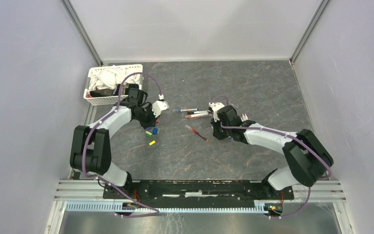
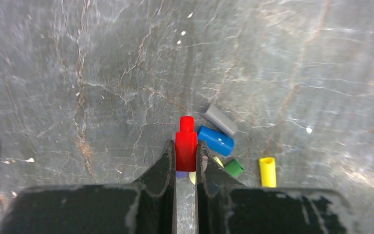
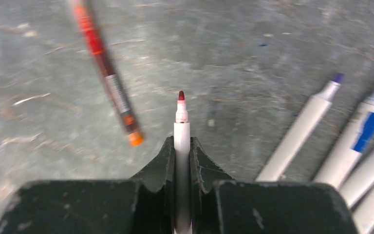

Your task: Open the pen caps

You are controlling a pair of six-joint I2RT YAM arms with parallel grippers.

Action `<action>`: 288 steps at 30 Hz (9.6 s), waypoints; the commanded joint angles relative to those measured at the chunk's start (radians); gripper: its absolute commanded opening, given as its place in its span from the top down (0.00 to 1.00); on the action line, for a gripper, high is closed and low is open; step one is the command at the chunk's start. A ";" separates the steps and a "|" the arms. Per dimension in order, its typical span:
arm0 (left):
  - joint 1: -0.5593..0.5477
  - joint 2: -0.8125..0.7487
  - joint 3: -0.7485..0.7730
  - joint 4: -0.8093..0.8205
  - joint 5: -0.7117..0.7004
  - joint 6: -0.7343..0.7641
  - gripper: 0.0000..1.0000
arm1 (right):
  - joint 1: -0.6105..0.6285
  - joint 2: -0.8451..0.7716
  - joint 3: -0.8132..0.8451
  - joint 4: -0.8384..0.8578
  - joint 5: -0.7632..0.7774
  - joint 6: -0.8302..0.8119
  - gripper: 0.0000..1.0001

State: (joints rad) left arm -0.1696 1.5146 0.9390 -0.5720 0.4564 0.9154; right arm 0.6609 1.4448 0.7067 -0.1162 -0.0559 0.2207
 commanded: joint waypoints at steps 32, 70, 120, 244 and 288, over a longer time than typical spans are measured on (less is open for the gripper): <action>0.005 -0.145 0.280 -0.197 0.138 -0.228 0.10 | -0.040 -0.013 0.020 0.026 0.406 0.018 0.60; -0.059 -0.299 -0.015 -0.339 0.338 0.119 0.00 | 0.139 0.113 0.135 0.107 -0.359 -0.164 1.00; -0.283 -0.243 0.069 -0.389 0.369 0.162 0.98 | 0.143 0.262 0.249 0.302 -0.874 0.072 0.75; 0.004 -0.220 0.385 -0.318 0.035 -0.285 0.00 | -0.034 0.425 0.398 -0.020 -0.288 -0.295 0.76; 0.002 -0.241 0.183 -0.512 0.342 0.101 0.00 | 0.043 0.224 0.426 -0.037 -0.272 -0.315 1.00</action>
State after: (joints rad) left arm -0.1696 1.3060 1.1549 -1.0077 0.6609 0.8307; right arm 0.7002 1.7618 1.0645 -0.1478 -0.2012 -0.1261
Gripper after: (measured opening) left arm 0.997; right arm 0.026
